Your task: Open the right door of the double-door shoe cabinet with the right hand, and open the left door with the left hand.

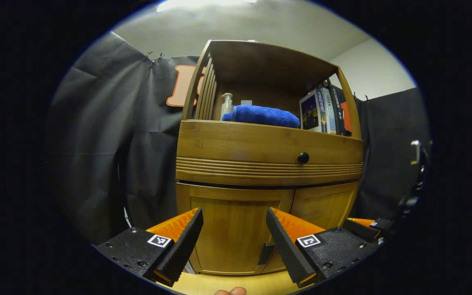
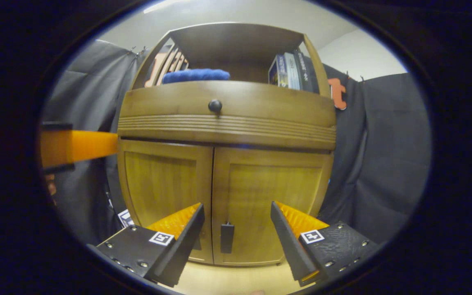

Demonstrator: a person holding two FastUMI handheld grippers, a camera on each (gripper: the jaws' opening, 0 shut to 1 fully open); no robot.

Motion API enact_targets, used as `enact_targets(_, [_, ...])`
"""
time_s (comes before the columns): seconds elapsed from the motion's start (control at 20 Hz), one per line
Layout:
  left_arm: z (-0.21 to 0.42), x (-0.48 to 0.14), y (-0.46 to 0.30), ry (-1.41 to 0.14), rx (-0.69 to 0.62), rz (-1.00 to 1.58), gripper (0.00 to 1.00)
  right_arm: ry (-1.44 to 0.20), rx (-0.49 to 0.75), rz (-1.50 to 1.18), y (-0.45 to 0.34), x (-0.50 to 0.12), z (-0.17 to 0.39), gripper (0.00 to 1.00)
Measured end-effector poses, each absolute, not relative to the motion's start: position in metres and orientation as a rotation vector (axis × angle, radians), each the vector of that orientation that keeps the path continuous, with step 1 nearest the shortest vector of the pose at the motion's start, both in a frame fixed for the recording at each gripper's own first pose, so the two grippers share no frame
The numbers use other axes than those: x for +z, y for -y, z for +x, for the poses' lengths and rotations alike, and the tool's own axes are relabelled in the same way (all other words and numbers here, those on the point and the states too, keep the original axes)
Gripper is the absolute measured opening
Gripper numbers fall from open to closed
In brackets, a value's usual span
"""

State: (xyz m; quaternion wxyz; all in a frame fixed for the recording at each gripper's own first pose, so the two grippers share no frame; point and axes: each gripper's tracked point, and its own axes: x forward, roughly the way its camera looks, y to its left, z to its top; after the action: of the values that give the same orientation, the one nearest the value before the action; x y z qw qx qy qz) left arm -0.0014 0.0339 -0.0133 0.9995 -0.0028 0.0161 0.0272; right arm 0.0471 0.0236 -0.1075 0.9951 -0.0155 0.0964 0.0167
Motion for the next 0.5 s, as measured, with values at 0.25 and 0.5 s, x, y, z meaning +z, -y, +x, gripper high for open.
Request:
enact_targets(0.25, [-0.009,-0.010,-0.074,-0.020,0.143,0.017,0.96,-0.295,0.047,-0.043,-0.035,-0.155,0.073,0.77])
enact_targets(0.5, [-0.013,-0.015,-0.106,-0.031,0.215,0.030,0.95,-0.352,0.013,-0.026,-0.035,-0.185,0.096,0.58])
